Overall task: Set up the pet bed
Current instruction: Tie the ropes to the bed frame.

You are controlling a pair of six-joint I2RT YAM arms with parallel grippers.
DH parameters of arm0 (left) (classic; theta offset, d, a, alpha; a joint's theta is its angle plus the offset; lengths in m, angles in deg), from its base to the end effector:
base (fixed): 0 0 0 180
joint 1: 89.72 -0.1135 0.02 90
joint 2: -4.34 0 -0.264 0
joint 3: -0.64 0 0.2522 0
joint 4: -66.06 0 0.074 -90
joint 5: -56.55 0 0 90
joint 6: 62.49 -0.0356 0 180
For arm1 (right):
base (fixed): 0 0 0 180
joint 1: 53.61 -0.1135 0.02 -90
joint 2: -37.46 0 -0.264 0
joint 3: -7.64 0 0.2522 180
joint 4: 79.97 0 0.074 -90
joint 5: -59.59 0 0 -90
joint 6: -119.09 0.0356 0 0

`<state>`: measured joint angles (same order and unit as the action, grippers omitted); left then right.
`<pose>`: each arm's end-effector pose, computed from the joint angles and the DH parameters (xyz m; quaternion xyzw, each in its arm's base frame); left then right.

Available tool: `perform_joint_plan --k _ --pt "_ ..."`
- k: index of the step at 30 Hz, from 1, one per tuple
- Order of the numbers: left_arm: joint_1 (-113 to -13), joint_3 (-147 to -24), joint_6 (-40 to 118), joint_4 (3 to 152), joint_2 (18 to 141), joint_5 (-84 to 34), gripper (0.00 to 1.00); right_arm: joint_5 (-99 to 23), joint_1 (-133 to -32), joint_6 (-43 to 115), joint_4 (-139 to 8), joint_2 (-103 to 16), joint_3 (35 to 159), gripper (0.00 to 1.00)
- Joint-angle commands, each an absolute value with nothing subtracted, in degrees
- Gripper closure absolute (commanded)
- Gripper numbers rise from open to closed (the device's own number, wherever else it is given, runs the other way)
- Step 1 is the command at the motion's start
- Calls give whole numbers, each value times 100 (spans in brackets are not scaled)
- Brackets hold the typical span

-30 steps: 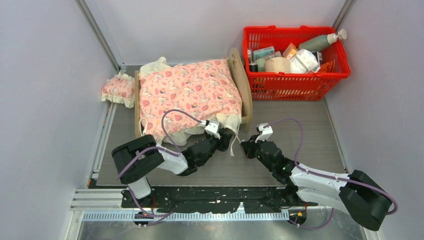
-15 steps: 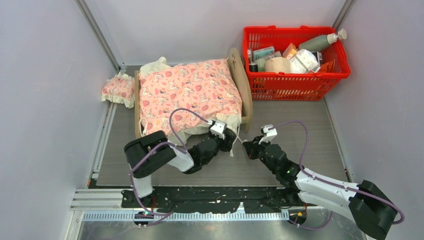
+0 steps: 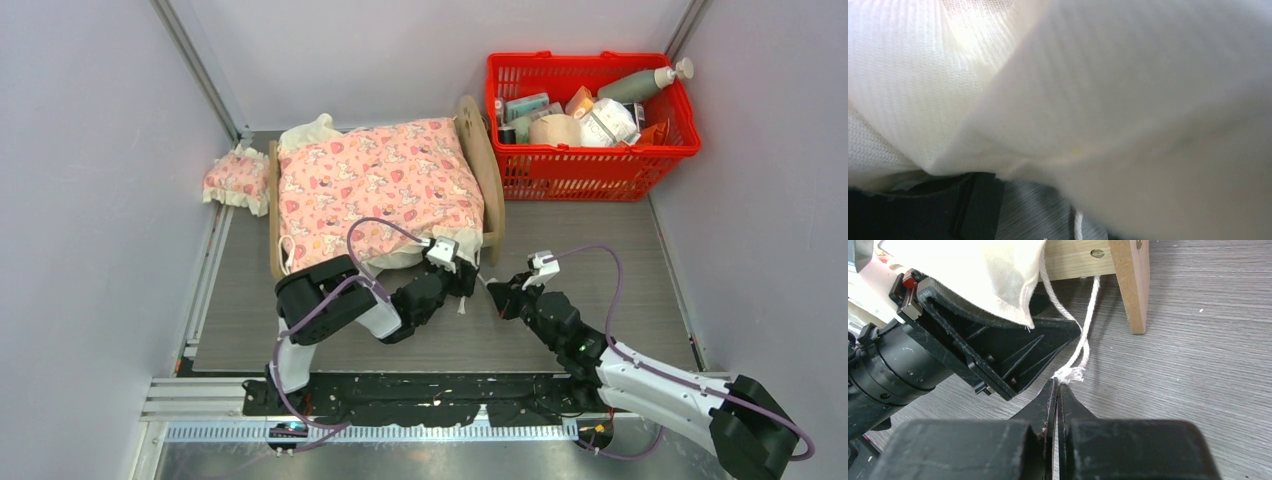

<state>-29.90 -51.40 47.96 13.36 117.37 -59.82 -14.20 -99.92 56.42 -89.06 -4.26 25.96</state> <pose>0.1898 -0.2949 0.1206 0.1076 0.7437 -0.2786 0.5981 0.1172 0.1083 0.1623 -0.0436 0.7853 0.2749 0.5530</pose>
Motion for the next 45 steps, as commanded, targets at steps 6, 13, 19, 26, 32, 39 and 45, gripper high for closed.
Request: perform_joint_plan --k 6,13,19,26,32,39,45 --pt "-3190 -5505 4760 277 12031 -6035 39 -1398 -10011 5573 -8887 -181 2541 95" --pt "-3210 -5574 4640 95 12107 -6069 81 -1402 -10011 5602 -8797 -50 2491 95" --pt "-3207 -5330 4861 -299 12206 -6174 100 -1433 -10011 5616 -8576 233 2498 95" --pt "-3133 -4391 5023 -366 11434 -5912 100 -1602 -10012 5566 -8660 -1 2753 95" --pt "-2908 -3638 5315 -378 10862 -5514 100 -1754 -10018 5339 -9490 -1053 3264 95" --pt "-2772 -3408 5369 -549 10851 -5125 100 -2099 -10014 5066 -10359 -2783 3967 95" --pt "-2778 -3525 5043 -553 10930 -5239 100 -2262 -10005 4880 -11119 -4067 4351 95"
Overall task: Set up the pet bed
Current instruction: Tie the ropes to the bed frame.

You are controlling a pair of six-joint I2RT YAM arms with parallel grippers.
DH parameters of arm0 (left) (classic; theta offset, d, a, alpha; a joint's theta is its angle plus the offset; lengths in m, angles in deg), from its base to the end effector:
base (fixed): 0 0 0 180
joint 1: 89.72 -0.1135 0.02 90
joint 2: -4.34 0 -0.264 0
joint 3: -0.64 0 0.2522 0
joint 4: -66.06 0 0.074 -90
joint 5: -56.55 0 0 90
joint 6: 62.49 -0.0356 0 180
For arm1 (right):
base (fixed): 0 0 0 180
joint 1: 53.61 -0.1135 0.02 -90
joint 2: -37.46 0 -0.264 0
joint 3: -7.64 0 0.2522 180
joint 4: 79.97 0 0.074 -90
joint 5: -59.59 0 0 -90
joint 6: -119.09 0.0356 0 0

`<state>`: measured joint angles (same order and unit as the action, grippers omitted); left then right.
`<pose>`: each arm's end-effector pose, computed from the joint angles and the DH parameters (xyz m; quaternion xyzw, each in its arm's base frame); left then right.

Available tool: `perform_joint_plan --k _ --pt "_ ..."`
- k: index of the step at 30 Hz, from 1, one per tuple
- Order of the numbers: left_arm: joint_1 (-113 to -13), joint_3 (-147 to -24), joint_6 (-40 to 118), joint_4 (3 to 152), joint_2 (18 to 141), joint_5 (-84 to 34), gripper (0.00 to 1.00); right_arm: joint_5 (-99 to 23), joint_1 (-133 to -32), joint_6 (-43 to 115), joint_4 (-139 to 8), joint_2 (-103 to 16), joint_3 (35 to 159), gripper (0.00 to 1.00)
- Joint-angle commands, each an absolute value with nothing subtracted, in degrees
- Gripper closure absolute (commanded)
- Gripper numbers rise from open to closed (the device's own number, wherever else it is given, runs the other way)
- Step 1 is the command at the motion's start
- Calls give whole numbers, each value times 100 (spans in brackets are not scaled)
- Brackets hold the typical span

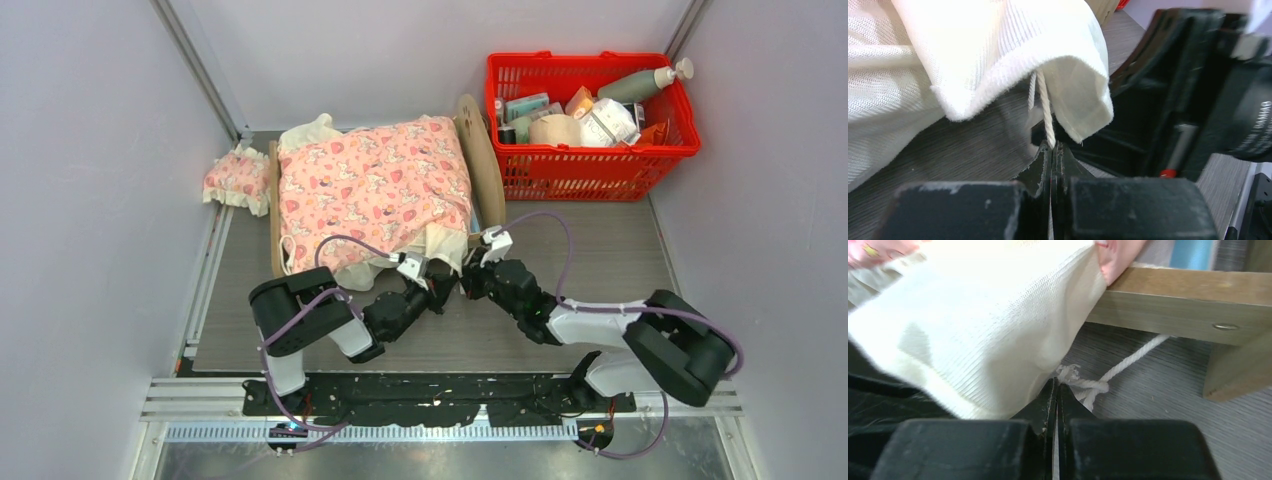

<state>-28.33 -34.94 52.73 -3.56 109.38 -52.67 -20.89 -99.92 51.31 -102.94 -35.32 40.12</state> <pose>0.1466 -0.2442 0.1326 0.1038 0.6985 -0.3931 0.5889 0.1689 0.1683 0.1700 -0.1194 0.7954 0.2772 0.5256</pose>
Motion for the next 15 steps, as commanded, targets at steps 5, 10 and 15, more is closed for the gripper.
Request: perform_joint_plan --k 5,10,15 --pt "-2870 -3571 4792 -552 11018 -5122 97 -2529 -9944 4585 -11196 -4466 4575 95" --pt "-3013 -3659 4683 -547 11072 -4684 78 -3066 -9785 4488 -11327 -4496 4519 95" --pt "-3090 -3632 4701 -555 11113 -4525 63 -3481 -9693 4434 -11294 -4626 4574 95"
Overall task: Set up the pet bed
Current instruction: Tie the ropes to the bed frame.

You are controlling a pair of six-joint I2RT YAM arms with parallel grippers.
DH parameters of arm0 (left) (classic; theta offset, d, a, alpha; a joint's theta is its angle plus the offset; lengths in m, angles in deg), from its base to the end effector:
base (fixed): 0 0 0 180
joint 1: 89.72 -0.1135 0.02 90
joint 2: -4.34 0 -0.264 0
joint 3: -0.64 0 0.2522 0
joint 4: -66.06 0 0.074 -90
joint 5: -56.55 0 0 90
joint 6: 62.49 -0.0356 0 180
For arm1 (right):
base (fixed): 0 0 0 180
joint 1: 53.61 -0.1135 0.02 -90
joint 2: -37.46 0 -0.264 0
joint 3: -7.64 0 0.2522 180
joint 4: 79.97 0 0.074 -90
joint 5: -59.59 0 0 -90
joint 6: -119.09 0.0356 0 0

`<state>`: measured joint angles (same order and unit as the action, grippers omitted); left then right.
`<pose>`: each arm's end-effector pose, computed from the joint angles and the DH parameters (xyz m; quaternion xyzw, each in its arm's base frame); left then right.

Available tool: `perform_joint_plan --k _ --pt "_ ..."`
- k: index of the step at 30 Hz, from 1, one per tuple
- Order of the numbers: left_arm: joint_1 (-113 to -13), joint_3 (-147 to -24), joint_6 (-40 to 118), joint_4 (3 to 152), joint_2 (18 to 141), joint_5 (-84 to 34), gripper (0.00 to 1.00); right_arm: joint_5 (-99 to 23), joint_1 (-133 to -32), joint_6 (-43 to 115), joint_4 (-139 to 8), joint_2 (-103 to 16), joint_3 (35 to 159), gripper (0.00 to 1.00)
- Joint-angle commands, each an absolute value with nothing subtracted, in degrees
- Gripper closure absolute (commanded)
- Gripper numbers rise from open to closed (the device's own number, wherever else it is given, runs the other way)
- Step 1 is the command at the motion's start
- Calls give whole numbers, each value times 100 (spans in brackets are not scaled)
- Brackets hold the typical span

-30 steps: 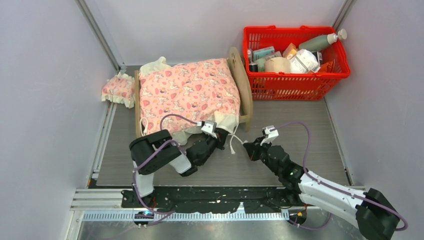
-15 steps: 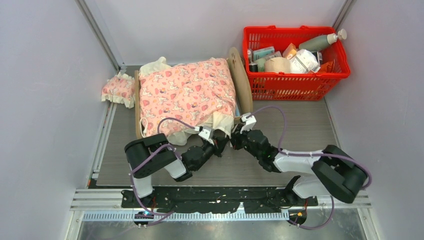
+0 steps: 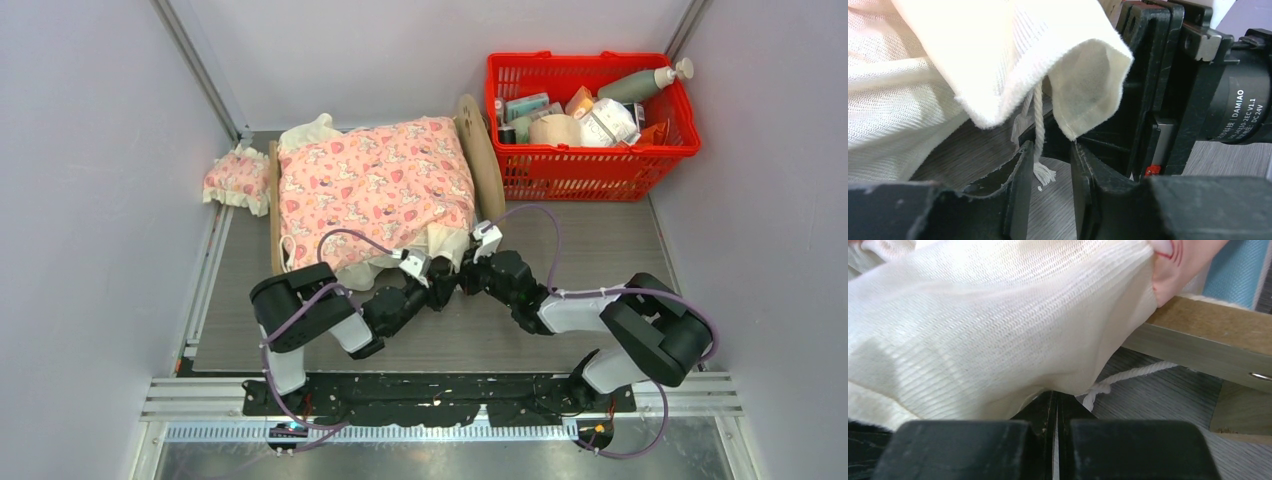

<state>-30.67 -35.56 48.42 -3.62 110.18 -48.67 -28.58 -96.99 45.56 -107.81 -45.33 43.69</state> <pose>0.1562 -0.2423 0.1311 0.1404 0.6928 -0.3788 0.5974 0.1922 0.1801 0.1563 -0.1803 0.7933 0.2787 0.5103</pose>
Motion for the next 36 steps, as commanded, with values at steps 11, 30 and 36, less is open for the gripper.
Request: perform_joint_plan --k 11,30,36 --pt "-3144 -3016 4760 -552 10705 -5053 59 -3662 -9644 4394 -11276 -4941 4734 95" --pt "-3500 -2565 5399 -548 10404 -6170 62 -3452 -9607 4340 -11063 -5085 4961 95" --pt "-3726 -2876 5562 -258 10434 -6021 61 -3212 -9597 4459 -10983 -4990 4882 95"
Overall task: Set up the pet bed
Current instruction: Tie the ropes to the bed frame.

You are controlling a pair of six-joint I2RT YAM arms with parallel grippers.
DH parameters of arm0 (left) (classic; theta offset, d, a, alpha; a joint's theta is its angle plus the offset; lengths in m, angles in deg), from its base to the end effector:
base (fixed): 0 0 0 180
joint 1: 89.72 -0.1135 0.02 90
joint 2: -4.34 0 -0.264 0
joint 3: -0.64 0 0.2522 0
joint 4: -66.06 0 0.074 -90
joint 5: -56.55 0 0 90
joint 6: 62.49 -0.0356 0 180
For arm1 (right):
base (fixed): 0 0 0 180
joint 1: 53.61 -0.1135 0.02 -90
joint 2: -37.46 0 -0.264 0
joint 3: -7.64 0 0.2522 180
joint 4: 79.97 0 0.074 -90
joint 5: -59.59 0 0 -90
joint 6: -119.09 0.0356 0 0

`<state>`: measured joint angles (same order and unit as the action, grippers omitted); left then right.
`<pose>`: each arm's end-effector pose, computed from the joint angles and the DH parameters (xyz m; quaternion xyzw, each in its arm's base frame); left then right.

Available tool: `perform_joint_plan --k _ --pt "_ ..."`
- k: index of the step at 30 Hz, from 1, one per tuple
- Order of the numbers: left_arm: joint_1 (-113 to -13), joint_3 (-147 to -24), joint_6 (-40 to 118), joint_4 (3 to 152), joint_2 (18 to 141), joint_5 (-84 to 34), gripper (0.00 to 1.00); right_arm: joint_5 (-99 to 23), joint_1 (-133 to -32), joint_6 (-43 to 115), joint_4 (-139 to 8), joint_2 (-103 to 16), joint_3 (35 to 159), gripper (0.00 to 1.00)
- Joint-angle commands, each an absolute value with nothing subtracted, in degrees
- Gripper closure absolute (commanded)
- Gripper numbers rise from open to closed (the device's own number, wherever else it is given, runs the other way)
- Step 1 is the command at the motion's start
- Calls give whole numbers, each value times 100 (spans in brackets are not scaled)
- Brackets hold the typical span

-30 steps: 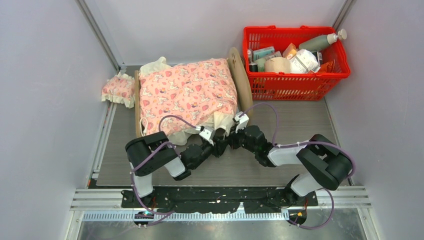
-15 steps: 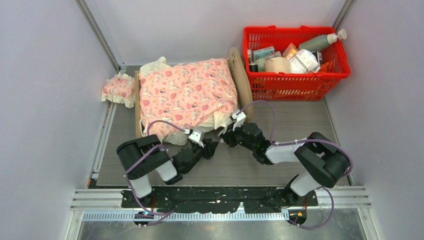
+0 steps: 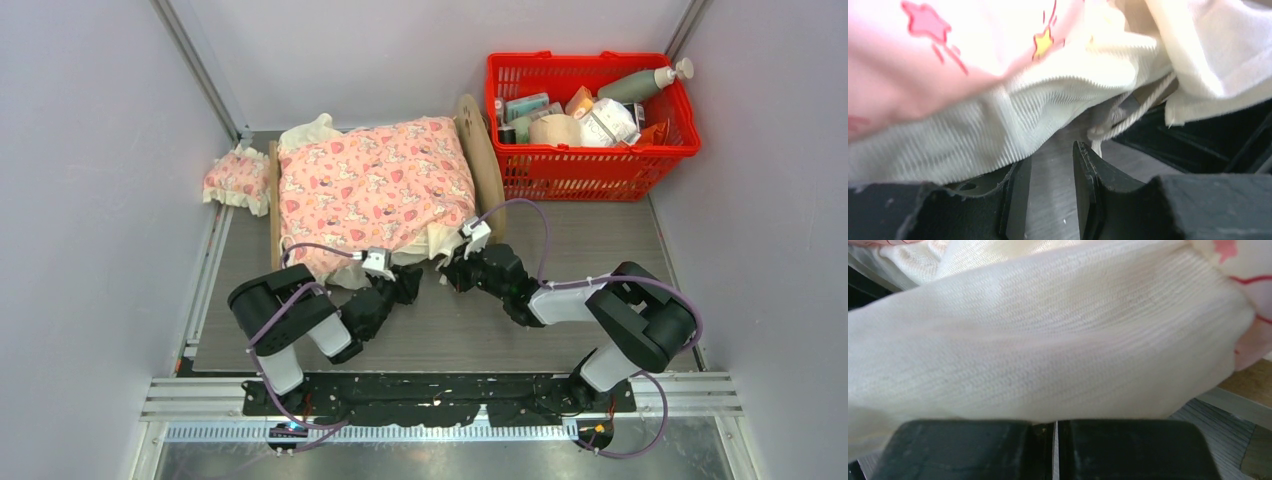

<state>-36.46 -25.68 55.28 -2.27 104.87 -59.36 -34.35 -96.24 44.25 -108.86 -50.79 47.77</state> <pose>0.1574 -0.1849 0.1195 0.0131 0.7389 -0.2976 0.6045 0.2071 0.1939 0.1535 -0.2128 0.7868 0.3042 0.4931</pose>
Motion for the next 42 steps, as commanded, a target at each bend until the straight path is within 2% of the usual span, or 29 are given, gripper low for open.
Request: perform_joint_plan --k 1,16,29,42 --pt "-3725 -2958 5543 -134 10406 -6028 61 -3132 -9597 4466 -10959 -4977 4858 95" --pt "-3730 -4419 5265 2171 10560 -6285 65 -2828 -9572 4473 -10911 -4826 4720 95" --pt "-3725 -4795 5402 2075 10924 -6002 70 -2157 -9545 4700 -10961 -4865 4700 95" --pt "-3725 -4786 5449 1657 11160 -5871 72 -2121 -9545 4986 -12171 -5541 4672 94"
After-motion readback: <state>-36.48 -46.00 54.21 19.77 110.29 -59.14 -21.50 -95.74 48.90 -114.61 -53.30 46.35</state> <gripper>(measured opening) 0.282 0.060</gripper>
